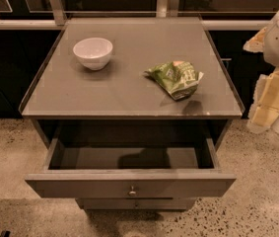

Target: Close top drawer

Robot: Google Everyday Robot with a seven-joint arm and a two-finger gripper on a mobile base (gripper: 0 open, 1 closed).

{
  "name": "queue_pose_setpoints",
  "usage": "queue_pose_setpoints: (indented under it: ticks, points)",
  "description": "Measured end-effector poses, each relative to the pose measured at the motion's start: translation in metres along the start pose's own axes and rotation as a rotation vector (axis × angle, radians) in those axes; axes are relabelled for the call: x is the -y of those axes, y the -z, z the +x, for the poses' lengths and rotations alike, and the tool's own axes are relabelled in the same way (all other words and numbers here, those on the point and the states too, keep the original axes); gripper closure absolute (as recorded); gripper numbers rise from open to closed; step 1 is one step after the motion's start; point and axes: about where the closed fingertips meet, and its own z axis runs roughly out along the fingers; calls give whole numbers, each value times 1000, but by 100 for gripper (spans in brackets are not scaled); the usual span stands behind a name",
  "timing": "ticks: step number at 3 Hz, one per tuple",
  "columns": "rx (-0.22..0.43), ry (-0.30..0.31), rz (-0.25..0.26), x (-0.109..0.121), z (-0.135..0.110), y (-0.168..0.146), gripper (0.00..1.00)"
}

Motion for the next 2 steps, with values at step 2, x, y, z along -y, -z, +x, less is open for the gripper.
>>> queue_pose_setpoints:
  ticks: [2]
  points:
    - [52, -12, -17, -15, 6, -13, 0]
